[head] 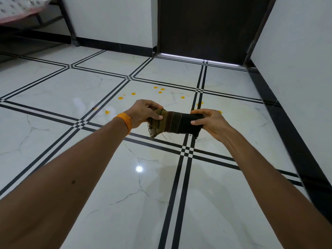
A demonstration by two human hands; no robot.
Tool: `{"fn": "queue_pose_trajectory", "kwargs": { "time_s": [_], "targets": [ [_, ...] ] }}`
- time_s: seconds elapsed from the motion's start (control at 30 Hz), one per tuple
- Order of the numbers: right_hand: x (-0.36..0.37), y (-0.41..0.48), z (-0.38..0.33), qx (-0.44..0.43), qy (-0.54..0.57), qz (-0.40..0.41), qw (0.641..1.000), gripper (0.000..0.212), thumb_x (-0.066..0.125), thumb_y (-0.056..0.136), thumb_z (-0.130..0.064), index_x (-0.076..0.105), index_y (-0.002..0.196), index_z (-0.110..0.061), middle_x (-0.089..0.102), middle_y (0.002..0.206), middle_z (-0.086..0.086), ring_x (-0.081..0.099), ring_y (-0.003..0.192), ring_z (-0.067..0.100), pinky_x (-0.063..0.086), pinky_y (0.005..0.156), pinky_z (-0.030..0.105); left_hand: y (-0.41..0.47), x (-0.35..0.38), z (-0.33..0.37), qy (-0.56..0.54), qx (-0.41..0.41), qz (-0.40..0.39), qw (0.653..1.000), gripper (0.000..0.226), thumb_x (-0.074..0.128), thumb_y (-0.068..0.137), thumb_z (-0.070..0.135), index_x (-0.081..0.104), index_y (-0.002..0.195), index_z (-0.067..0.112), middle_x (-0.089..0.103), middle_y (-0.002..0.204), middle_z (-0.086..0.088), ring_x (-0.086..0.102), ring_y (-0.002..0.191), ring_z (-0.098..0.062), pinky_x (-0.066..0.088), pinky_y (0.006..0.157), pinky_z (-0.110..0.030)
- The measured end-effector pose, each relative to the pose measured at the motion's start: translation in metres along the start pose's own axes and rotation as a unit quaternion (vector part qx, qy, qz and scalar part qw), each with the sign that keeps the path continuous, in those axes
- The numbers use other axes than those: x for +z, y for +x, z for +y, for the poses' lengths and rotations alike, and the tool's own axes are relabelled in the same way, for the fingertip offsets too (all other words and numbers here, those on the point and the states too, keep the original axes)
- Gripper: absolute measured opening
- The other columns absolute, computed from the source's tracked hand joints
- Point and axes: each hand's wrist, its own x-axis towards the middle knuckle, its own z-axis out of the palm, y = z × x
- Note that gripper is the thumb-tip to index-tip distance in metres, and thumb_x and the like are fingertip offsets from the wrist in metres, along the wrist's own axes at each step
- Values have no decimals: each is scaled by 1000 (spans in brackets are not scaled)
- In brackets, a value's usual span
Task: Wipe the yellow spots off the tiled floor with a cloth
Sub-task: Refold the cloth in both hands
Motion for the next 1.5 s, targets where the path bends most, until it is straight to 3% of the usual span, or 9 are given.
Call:
{"fn": "queue_pose_trajectory", "kwargs": {
  "time_s": [0.3, 0.5, 0.6, 0.7, 0.83, 1.07, 1.23, 1.33, 1.5],
  "targets": [
    [-5, 6, -7, -36, -130, 28, 990, 32, 75, 82, 9, 74, 106, -11, 69, 110, 15, 66, 106, 25, 57, 96, 37, 7, -1, -6, 122, 64, 95, 986, 38, 90, 64, 2, 77, 98, 13, 67, 115, -13, 61, 113, -31, 56, 97, -44],
    [-5, 7, -8, -68, -240, 32, 968, 12, 73, 93, -21, 73, 92, -9, 70, 91, 5, 64, 94, 19, 50, 90, 34, 6, -2, -5, 187, 107, 117, 970, 23, 80, 84, 22, 75, 91, 1, 60, 83, -6, 53, 80, -17, 44, 65, -22],
    [-2, -2, -19, -23, -75, -3, 997, 16, 62, 98, -23, 67, 96, -8, 65, 99, 8, 62, 101, 21, 53, 82, 35, 2, -6, -3, 117, 87, 55, 988, 22, 69, 93, 29, 67, 86, 9, 59, 84, -3, 52, 87, -16, 39, 76, -26],
    [6, -9, -21, 26, 163, -40, 985, 19, 61, 97, -26, 66, 110, -14, 71, 105, 9, 69, 98, 25, 61, 76, 39, 3, -2, 3, -16, 69, -10, 997, 30, 59, 99, 35, 67, 112, 10, 68, 107, -9, 61, 114, -27, 46, 100, -38],
    [21, -14, -17, 15, 276, -86, 957, 20, 59, 93, -4, 66, 111, -8, 75, 97, 10, 74, 86, 23, 61, 68, 33, 1, 9, 6, -55, 39, -2, 998, 40, 66, 95, 31, 59, 127, 8, 71, 114, -12, 67, 111, -31, 58, 90, -42],
    [33, -2, -55, -44, -78, -148, 985, 44, 72, 78, 10, 68, 115, -15, 67, 114, 15, 68, 103, 30, 61, 81, 40, -10, -1, 5, 117, 78, -50, 989, 76, 74, 81, 9, 41, 147, 27, 44, 152, -1, 35, 143, -21, 34, 102, -33],
    [50, -12, -105, -25, -230, -195, 953, 46, 83, 76, -3, 62, 117, -12, 69, 110, 12, 71, 97, 25, 62, 73, 33, -28, 7, 38, 168, 51, -136, 975, 44, 79, 75, 17, 68, 117, 12, 69, 118, -6, 59, 121, -24, 45, 107, -38],
    [56, -18, -144, -12, -205, -150, 967, 50, 85, 74, -4, 62, 118, -10, 74, 101, 7, 74, 92, 26, 63, 69, 33, -51, -6, 69, 99, 20, -123, 987, 25, 76, 82, 10, 69, 106, 9, 75, 99, -12, 72, 99, -28, 57, 90, -36],
    [80, -31, -198, 87, 66, -31, 994, 54, 84, 80, -14, 63, 129, -4, 73, 116, 16, 70, 111, 34, 61, 87, 42, -101, -7, 146, -151, -44, -93, 983, 40, 68, 91, 12, 59, 130, 10, 70, 117, -19, 70, 105, -34, 59, 88, -41]
  ]
}}
